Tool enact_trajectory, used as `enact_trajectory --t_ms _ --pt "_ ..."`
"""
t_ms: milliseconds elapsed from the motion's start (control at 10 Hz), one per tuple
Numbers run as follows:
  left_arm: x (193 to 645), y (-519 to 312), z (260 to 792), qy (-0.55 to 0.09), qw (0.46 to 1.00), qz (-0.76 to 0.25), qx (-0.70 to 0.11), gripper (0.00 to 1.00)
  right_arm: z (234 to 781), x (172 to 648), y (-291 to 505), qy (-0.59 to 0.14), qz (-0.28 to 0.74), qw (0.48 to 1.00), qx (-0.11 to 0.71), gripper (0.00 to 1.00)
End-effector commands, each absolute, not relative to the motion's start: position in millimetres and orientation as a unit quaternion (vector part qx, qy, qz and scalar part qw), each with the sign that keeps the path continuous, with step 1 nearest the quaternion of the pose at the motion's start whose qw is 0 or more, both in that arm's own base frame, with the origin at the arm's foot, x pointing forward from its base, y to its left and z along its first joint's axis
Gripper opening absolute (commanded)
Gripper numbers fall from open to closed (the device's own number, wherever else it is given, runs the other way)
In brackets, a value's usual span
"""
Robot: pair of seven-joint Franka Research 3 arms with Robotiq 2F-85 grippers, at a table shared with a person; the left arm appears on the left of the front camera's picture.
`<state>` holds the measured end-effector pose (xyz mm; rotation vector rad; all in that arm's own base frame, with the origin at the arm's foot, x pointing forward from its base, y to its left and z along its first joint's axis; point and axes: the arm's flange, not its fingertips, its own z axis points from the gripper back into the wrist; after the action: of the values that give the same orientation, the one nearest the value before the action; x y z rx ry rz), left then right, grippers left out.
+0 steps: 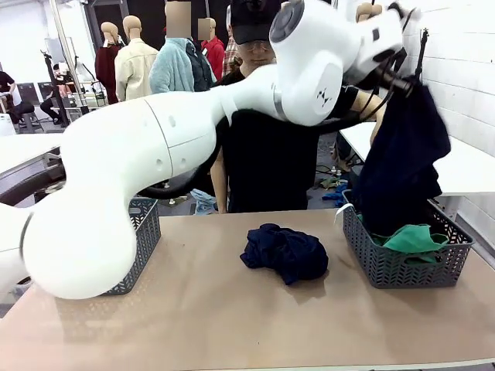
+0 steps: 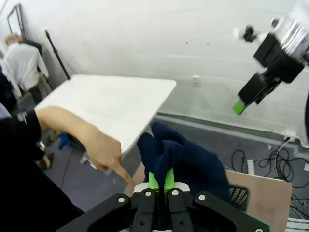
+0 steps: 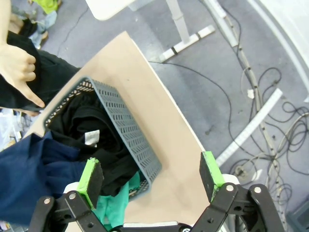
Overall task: Sort the tops and bottoms.
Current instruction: Sort the clothes according to human instructions.
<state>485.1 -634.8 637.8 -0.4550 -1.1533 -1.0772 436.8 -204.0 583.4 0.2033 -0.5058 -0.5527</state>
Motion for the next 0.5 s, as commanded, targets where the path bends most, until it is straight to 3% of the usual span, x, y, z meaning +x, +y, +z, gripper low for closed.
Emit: enact_trajectory --t_ms 0,200,400 --pt "504.9 -637.0 620.8 -0.485 0.688 -0.478 -0.251 0.0 582.9 435.9 -204.2 -0.245 -0.265 0.928 0.09 1.0" --pt "521.7 -659.2 581.5 -0.493 0.676 -0.466 -0.288 0.0 582.9 435.9 -204.2 -0.245 -0.265 0.928 0.09 1.0" --pt "535.4 -680.6 533.6 -0.453 0.679 -0.476 -0.326 0.0 582.9 435.9 -204.2 -0.245 -0.265 0.928 0.09 1.0"
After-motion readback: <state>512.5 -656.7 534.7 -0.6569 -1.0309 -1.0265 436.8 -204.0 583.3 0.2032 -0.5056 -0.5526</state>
